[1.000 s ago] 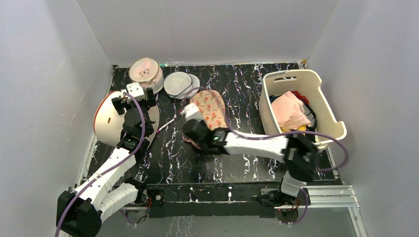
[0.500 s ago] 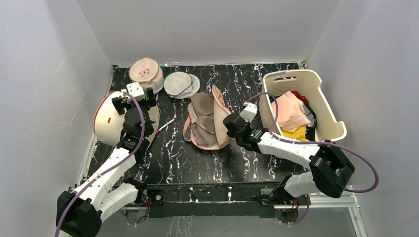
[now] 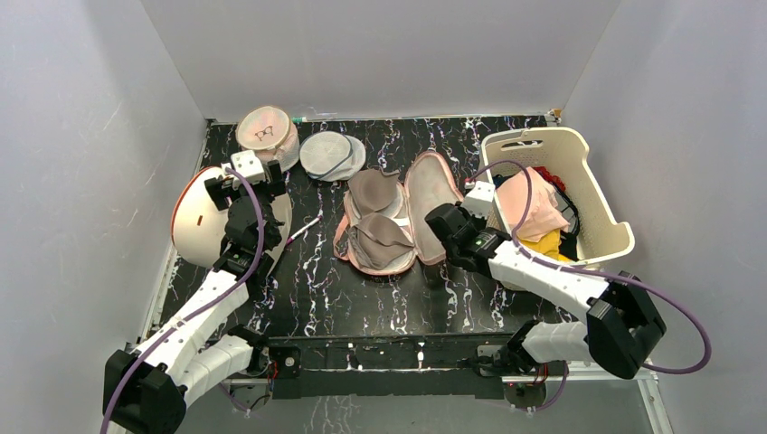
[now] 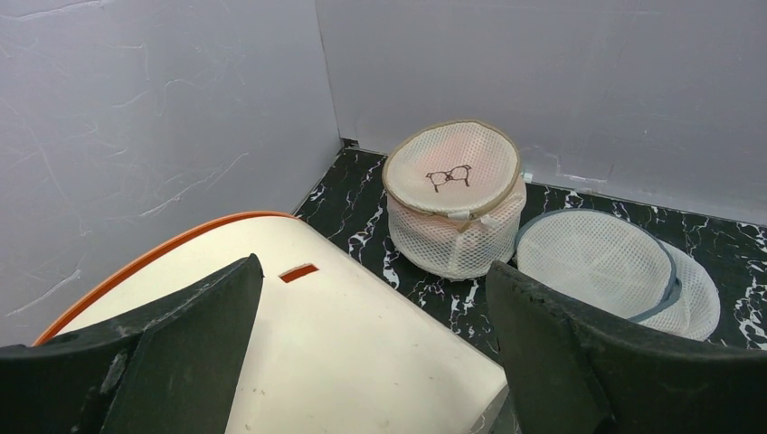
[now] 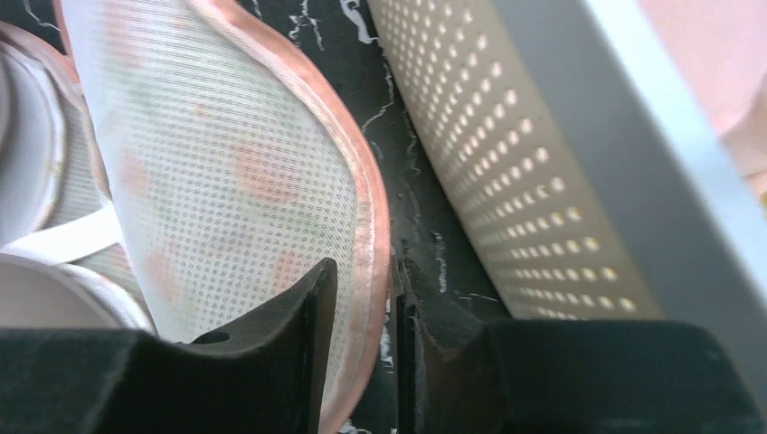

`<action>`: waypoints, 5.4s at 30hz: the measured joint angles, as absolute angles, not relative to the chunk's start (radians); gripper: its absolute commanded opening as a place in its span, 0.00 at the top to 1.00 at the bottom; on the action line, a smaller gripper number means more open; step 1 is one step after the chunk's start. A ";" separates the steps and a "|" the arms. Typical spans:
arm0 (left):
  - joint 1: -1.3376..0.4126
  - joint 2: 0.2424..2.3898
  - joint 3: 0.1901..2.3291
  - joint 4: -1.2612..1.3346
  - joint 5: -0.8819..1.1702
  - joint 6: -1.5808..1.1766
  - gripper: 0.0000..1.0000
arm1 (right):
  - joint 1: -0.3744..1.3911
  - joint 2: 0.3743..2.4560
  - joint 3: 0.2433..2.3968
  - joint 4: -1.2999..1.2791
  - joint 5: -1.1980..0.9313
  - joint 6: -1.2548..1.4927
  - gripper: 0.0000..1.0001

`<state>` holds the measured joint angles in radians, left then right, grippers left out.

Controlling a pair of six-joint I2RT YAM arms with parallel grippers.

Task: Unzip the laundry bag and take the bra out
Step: Open the laundry bag at the center of the board, then pick up the bra from the laundry bag, then place the bra in the bin, then close the laundry bag at the center of the board.

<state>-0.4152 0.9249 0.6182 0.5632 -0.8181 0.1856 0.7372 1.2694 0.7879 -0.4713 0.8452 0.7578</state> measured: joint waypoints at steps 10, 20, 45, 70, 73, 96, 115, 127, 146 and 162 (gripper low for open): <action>-0.415 0.925 0.627 0.547 -0.812 0.171 0.07 | 0.733 1.176 0.886 -0.515 0.699 0.528 0.43; -0.415 0.925 0.628 0.532 -0.801 0.156 0.07 | 0.737 1.496 1.064 -0.300 0.154 0.468 0.35; -0.415 0.942 0.649 0.494 -0.765 0.135 0.07 | 0.537 1.951 1.245 -0.060 -0.427 0.551 0.54; -0.415 0.975 0.660 0.471 -0.743 0.120 0.06 | 0.514 2.034 1.279 -0.107 -0.665 0.311 0.95; -0.415 0.976 0.661 0.471 -0.743 0.119 0.06 | 0.514 1.999 1.287 -0.160 -0.655 0.303 1.00; -0.415 0.976 0.668 0.447 -0.720 0.090 0.07 | 0.347 1.074 1.421 -0.410 0.148 0.410 1.00; -0.415 0.976 0.675 0.437 -0.717 0.084 0.06 | 0.184 1.078 0.981 -0.356 0.883 0.375 0.97; -0.415 0.976 0.675 0.437 -0.717 0.084 0.06 | 0.109 1.061 1.005 -0.421 0.675 0.516 0.40; -0.415 0.977 0.681 0.432 -0.710 0.067 0.06 | 0.362 1.227 1.135 -0.330 0.023 0.197 0.36; -0.415 0.985 0.681 0.418 -0.706 0.067 0.06 | 0.599 1.634 1.243 -0.625 0.711 0.134 0.50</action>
<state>-0.4152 0.9848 0.6811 0.4179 -0.7055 0.0666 0.5995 1.6344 1.2434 -0.6254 0.7109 0.1337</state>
